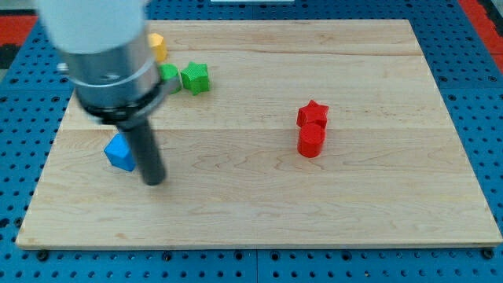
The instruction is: Slide the blue cube and blue triangle up a bit
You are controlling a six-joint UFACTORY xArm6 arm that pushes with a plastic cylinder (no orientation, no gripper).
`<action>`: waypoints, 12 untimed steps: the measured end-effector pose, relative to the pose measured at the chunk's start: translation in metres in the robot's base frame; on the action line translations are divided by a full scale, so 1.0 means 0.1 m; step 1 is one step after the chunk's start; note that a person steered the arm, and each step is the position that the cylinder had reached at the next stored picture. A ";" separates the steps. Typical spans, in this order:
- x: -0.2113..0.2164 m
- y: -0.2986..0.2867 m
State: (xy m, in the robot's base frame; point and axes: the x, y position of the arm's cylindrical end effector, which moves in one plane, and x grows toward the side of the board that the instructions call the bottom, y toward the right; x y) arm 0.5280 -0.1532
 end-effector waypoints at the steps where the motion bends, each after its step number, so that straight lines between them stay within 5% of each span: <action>1: -0.06 -0.43; 9: -0.15 -0.45; 12: -0.68 0.01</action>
